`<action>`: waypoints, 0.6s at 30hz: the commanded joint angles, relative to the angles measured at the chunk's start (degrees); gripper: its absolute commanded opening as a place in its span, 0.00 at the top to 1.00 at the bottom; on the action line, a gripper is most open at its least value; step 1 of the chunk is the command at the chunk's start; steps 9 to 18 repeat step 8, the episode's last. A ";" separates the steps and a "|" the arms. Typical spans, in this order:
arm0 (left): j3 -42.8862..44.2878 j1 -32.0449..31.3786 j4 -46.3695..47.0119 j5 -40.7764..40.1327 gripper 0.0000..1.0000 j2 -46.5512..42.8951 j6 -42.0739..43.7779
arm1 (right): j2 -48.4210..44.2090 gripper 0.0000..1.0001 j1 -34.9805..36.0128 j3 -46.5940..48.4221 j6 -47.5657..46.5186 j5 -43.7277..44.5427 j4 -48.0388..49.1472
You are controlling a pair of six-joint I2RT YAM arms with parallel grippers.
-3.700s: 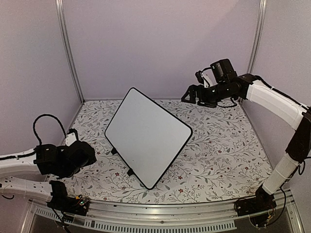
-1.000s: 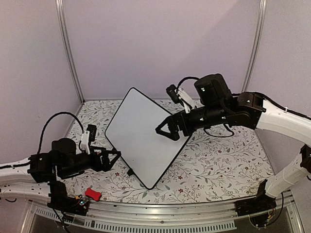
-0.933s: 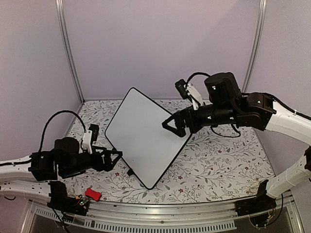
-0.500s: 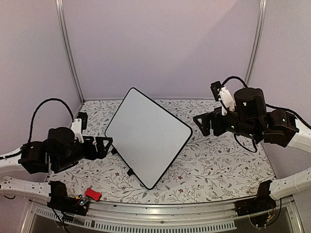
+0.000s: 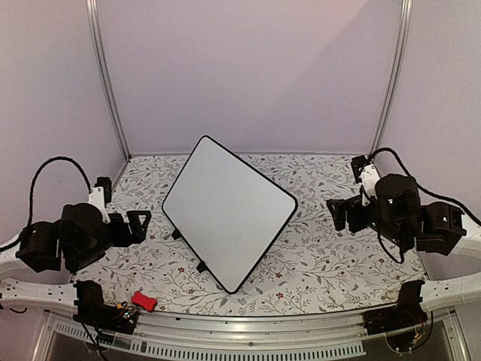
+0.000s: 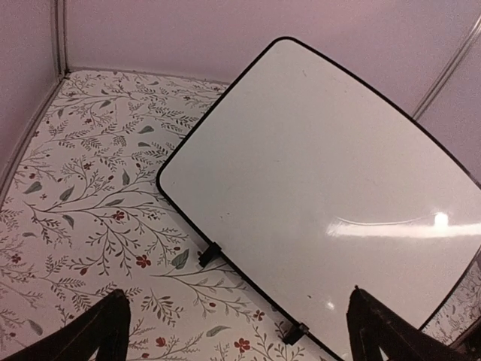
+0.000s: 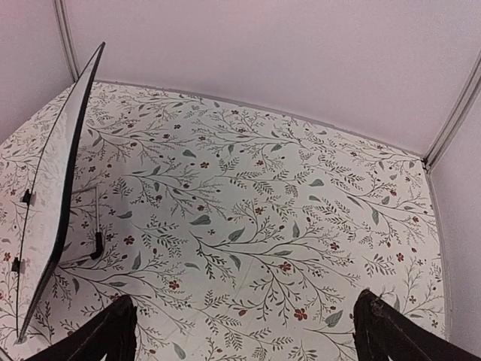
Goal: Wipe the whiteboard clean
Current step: Reset both arms
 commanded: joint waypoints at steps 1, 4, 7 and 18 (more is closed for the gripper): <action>0.48 -0.54 -3.34 -3.20 0.00 -1.08 -2.95 | -1.89 0.01 0.31 -1.32 1.91 6.16 1.81; 0.56 -0.58 -3.54 -3.17 0.00 -1.44 -3.16 | -1.95 0.01 0.28 -1.12 2.54 7.52 0.95; 0.24 -0.57 -3.52 -3.13 0.00 -2.21 -3.51 | -1.76 0.01 0.34 -0.81 2.94 7.66 0.61; 0.15 -0.58 -3.50 -3.13 0.00 -2.44 -3.58 | -2.02 0.01 0.36 -0.80 2.98 7.49 0.81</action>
